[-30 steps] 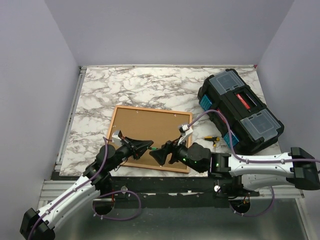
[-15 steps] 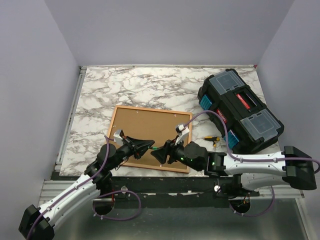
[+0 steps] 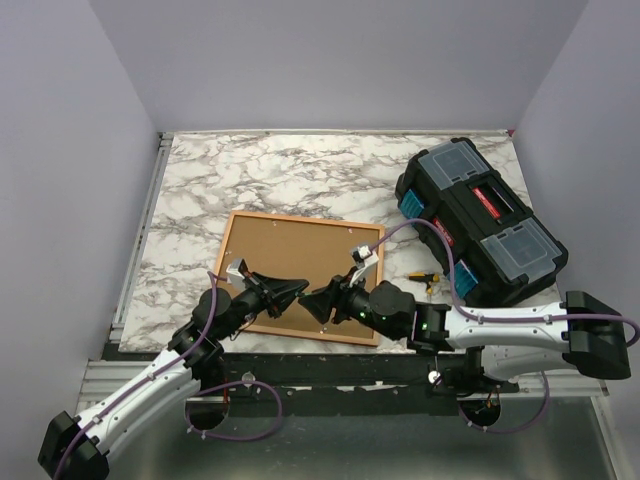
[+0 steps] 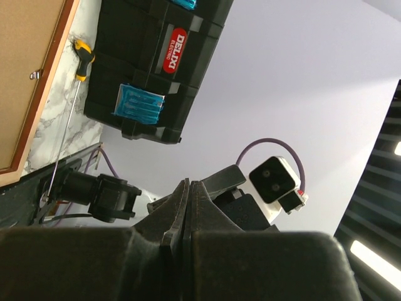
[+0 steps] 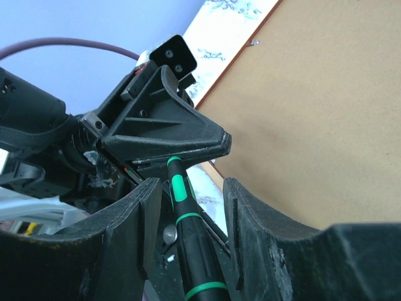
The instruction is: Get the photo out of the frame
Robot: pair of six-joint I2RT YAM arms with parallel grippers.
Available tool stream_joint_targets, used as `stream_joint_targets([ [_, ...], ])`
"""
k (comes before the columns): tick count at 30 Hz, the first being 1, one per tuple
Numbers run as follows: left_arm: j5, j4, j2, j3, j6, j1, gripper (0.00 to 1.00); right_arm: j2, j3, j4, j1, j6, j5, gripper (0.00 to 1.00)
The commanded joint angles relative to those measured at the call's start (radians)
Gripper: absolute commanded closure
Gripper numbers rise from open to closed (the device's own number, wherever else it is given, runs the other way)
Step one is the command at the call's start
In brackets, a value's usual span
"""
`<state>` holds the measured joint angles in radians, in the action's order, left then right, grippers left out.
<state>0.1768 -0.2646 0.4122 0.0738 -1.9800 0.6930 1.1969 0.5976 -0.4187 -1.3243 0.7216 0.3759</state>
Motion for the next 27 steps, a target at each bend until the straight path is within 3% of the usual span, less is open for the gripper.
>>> stream_joint_targets([
  [1,0.022,-0.033,-0.005,0.003,-0.033,-0.004,1.00,0.016,0.031,-0.045,0.011,0.002,0.003,0.51],
  [6,0.026,-0.034,-0.002,0.001,-0.035,-0.006,1.00,0.032,0.036,-0.052,0.022,0.005,-0.016,0.57],
  [7,0.026,-0.035,-0.001,0.001,-0.037,-0.005,1.00,0.042,0.043,-0.048,0.022,0.005,-0.020,0.62],
  [9,0.023,-0.038,0.001,0.004,-0.036,-0.005,1.00,0.058,0.057,-0.041,0.024,-0.007,-0.038,0.97],
  [10,0.023,-0.032,0.002,0.008,-0.029,-0.007,1.00,0.065,0.064,-0.030,0.023,-0.008,-0.036,0.99],
  [11,0.027,0.010,-0.001,0.020,-0.019,-0.008,0.82,0.065,0.068,-0.014,0.024,-0.012,-0.032,0.99],
  [12,0.028,0.074,-0.012,0.041,0.004,-0.009,0.46,0.060,0.070,0.002,0.025,-0.015,-0.025,0.99],
  [13,0.020,0.197,-0.025,0.081,0.043,-0.009,0.19,0.051,0.066,0.025,0.027,-0.016,-0.018,0.99],
  [14,0.004,0.290,-0.040,0.115,0.097,-0.009,0.02,0.035,0.058,0.044,0.029,-0.017,-0.009,0.99],
  [20,-0.101,0.609,-0.182,0.170,0.266,-0.019,0.01,-0.139,-0.049,0.139,0.083,0.000,-0.058,0.99],
  [27,-0.273,0.916,-0.294,0.271,0.500,-0.025,0.01,-0.346,-0.086,0.407,0.091,-0.012,-0.057,0.99],
])
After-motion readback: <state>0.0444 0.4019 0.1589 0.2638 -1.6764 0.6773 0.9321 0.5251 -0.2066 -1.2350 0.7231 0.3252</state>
